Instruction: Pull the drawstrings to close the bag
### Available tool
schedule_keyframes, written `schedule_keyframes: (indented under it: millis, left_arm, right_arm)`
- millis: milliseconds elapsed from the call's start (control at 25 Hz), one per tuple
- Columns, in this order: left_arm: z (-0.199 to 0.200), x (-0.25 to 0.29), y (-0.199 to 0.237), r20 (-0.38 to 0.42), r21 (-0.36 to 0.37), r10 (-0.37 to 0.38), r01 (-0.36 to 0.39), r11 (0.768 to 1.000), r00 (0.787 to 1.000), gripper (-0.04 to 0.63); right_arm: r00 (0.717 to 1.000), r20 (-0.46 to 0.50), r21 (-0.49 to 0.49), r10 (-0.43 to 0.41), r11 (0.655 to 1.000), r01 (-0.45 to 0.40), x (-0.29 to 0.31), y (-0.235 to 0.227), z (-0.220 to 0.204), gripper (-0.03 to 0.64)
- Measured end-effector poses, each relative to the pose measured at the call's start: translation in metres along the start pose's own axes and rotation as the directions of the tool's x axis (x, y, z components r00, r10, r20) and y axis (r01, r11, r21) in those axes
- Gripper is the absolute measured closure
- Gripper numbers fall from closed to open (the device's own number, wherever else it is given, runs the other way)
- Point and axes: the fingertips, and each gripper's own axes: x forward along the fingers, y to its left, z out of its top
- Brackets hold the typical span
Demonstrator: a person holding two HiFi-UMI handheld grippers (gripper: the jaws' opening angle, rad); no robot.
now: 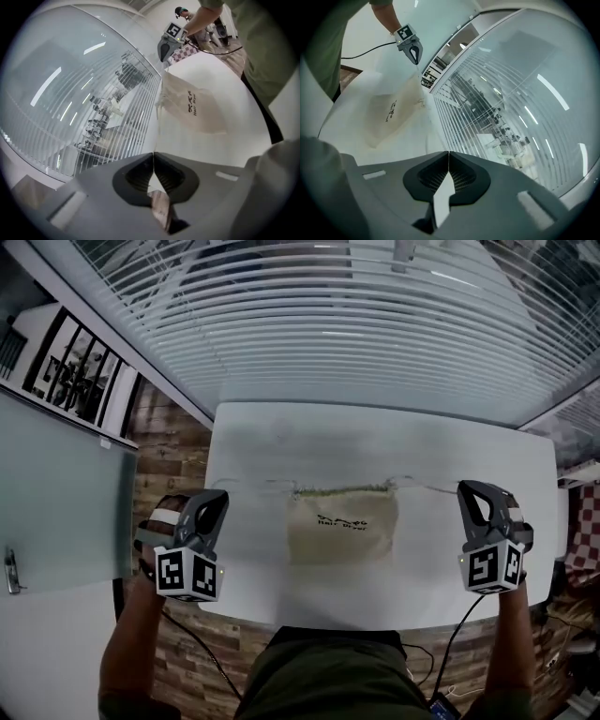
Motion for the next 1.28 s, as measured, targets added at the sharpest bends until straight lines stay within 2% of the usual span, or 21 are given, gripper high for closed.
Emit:
schedule_keyframes:
  millis: [280, 560, 760, 880, 1080, 1280]
  left_arm:
    - [0.003, -0.029, 0.035, -0.011, 0.032, 0.116, -0.116, 0.993, 0.993, 0.584]
    - [-0.004, -0.050, 0.066, -0.050, 0.024, 0.209, -0.209, 0.978, 0.977, 0.586]
    - [-0.045, -0.070, 0.081, -0.136, -0.065, 0.236, -0.246, 0.967, 0.962, 0.586]
    - [-0.053, -0.082, 0.086, -0.155, -0.073, 0.270, -0.283, 0.956, 0.950, 0.586]
    - [-0.061, -0.107, 0.104, -0.170, -0.186, 0.332, -0.361, 0.914, 0.928, 0.586]
    - [-0.058, -0.136, 0.116, -0.173, -0.306, 0.399, -0.434, 0.847, 0.901, 0.586]
  right_arm:
    - [0.993, 0.019, 0.012, -0.116, 0.993, 0.116, -0.028, -0.033, 0.015, 0.601]
    - [0.980, 0.015, 0.059, -0.198, 0.979, 0.196, -0.049, -0.059, 0.021, 0.603]
    - [0.966, -0.035, 0.167, -0.258, 0.951, 0.260, -0.071, -0.086, -0.003, 0.603]
    - [0.961, -0.042, 0.175, -0.273, 0.945, 0.276, -0.079, -0.088, -0.005, 0.603]
    - [0.947, -0.026, 0.222, -0.319, 0.922, 0.317, -0.098, -0.098, -0.001, 0.603]
    - [0.923, -0.016, 0.287, -0.385, 0.882, 0.373, -0.123, -0.116, -0.006, 0.603]
